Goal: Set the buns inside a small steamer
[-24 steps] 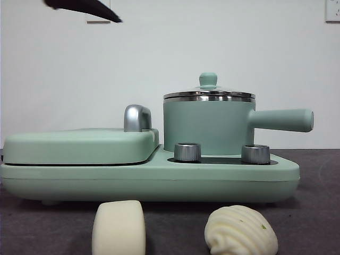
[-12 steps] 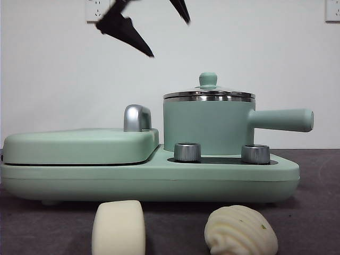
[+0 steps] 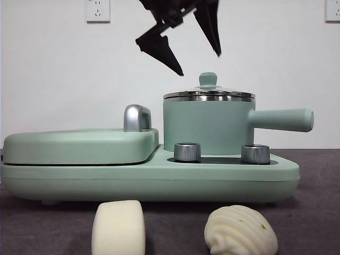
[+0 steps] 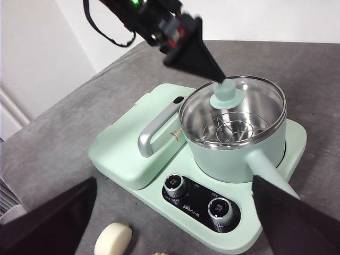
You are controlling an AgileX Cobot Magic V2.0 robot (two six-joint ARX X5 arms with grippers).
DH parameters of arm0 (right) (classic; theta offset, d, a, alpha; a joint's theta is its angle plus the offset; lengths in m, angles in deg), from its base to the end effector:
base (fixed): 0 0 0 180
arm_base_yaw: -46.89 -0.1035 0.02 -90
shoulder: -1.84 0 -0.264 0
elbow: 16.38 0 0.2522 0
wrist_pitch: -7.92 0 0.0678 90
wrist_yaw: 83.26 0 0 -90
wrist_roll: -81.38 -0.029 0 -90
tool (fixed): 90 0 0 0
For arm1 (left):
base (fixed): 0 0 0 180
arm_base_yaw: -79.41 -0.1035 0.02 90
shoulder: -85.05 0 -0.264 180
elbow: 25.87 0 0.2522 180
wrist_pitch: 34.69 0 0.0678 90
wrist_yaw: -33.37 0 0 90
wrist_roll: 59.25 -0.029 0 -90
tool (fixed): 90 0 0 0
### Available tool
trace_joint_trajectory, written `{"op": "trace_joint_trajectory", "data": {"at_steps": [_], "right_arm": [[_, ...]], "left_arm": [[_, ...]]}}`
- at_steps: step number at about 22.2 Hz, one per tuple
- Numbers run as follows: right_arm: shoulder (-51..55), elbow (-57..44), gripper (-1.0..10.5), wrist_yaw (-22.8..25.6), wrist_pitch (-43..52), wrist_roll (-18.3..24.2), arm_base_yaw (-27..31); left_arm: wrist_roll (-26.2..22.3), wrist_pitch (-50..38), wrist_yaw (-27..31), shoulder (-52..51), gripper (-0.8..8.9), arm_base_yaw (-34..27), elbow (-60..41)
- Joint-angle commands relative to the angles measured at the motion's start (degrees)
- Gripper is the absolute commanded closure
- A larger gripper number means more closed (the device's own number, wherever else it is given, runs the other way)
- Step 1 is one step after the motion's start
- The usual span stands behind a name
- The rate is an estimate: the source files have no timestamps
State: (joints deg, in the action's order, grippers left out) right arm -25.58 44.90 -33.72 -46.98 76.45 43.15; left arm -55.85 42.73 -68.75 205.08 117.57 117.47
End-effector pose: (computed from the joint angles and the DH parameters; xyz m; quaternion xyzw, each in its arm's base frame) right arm 0.0776 0.0239 0.3333 0.0966 0.1890 0.3621 0.9076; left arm 0.3423 -0.2767 0.3540 0.0785 0.4542 -0.3650 0.8089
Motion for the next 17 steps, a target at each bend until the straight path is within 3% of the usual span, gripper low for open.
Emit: {"op": "trace_joint_trajectory", "data": {"at_steps": [1,12,17], "right_arm": [[-0.17,0.74,4.8,-0.02,0.44,-0.55,-0.24],[-0.17,0.74,4.8,-0.04,0.44,-0.59,-0.24],[-0.17,0.74,4.8,-0.02,0.44,-0.59,-0.24]], "left_arm": [[-4.79,-0.31,3.50,1.31,3.48,2.23,2.01],[-7.30,-0.76,5.68,4.74,3.56,3.96,2.01],[-9.25,-1.57,5.68,4.74,5.10,4.26,2.01]]}}
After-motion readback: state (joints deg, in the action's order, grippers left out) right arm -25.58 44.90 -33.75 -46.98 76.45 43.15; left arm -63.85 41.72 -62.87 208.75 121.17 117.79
